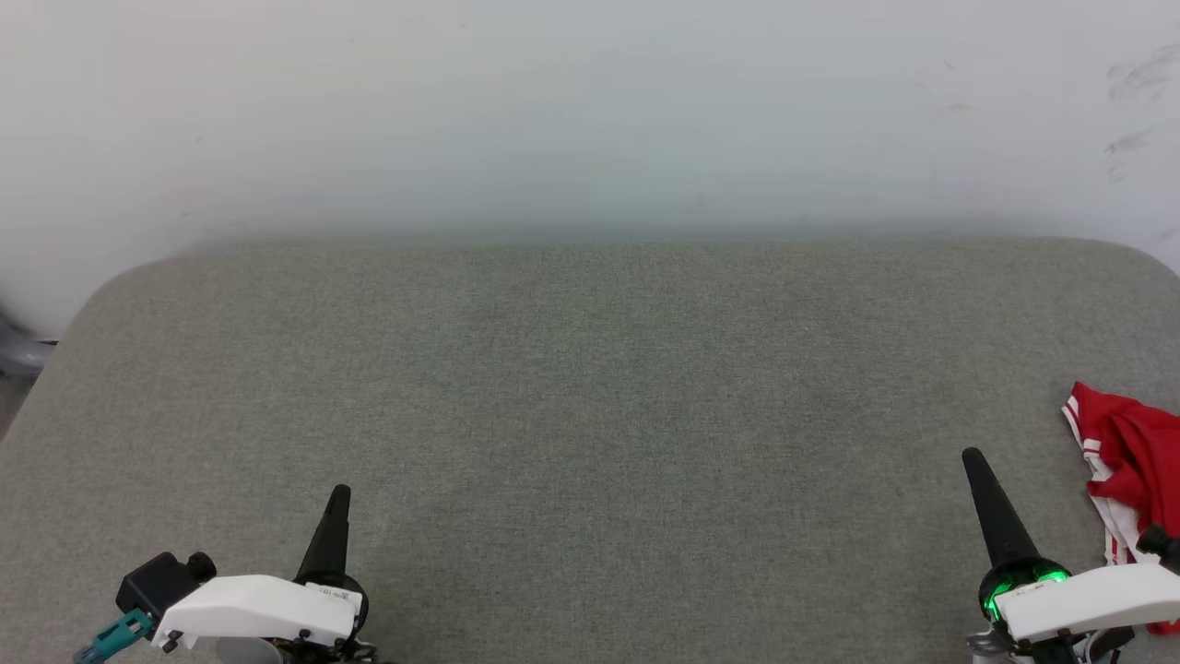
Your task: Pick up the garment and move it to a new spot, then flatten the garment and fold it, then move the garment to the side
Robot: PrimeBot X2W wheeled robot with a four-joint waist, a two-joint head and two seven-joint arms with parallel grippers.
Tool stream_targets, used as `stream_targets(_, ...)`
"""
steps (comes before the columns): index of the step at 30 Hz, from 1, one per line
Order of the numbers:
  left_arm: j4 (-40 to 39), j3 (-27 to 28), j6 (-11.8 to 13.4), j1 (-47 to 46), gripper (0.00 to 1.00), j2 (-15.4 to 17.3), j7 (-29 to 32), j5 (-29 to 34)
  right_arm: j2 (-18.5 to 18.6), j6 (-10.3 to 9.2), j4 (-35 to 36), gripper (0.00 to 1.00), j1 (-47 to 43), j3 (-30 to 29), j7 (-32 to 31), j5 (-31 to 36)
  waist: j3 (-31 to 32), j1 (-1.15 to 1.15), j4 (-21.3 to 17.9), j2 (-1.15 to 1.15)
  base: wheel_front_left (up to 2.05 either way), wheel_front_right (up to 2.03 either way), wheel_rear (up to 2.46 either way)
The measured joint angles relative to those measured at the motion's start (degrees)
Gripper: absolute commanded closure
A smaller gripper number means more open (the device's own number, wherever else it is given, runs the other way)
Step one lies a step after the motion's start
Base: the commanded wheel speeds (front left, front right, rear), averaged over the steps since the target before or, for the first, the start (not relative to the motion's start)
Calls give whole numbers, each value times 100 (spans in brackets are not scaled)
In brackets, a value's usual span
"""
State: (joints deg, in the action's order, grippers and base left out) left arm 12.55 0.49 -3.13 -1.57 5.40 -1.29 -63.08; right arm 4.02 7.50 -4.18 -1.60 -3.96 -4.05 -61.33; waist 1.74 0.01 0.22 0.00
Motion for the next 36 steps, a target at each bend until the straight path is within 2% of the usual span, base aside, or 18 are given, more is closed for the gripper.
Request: stream_targets(36, 89, 372, -254, -260, 100, -155, 476, -1781, 2, 0, -600, 100, 448, -56, -62, -1964, -105, 0, -12, 0, 0, 0, 0)
